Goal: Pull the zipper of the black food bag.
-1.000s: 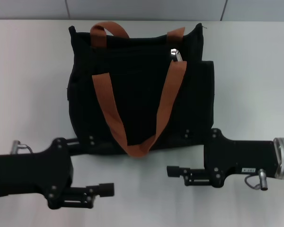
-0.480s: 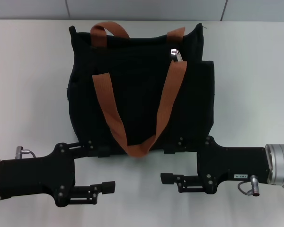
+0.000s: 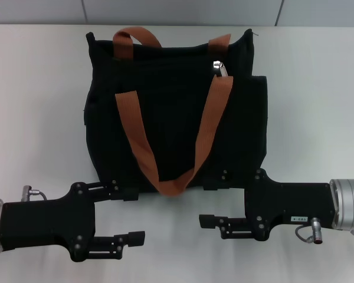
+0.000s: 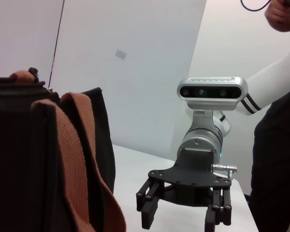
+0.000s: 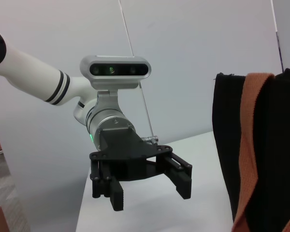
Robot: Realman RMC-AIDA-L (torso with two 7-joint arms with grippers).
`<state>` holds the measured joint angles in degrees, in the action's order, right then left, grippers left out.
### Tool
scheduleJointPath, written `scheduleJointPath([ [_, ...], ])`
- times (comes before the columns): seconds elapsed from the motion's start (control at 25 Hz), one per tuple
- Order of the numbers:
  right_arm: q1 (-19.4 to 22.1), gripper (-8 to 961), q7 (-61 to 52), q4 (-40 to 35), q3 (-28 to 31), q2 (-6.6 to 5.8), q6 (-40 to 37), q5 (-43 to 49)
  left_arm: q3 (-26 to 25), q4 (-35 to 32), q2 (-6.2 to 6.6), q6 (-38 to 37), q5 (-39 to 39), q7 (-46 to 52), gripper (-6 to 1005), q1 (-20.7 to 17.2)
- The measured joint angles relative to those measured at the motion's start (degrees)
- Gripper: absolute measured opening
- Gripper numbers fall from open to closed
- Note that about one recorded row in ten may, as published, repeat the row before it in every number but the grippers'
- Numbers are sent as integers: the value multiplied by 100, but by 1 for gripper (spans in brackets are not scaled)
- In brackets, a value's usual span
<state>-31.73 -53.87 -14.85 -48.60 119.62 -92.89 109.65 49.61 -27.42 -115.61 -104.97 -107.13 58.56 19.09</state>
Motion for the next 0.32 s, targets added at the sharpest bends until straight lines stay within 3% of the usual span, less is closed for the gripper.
scheduleJointPath([
  [0.32, 0, 692, 14, 9, 0, 0, -1, 13, -15, 0, 4, 9, -6, -46, 772, -10],
])
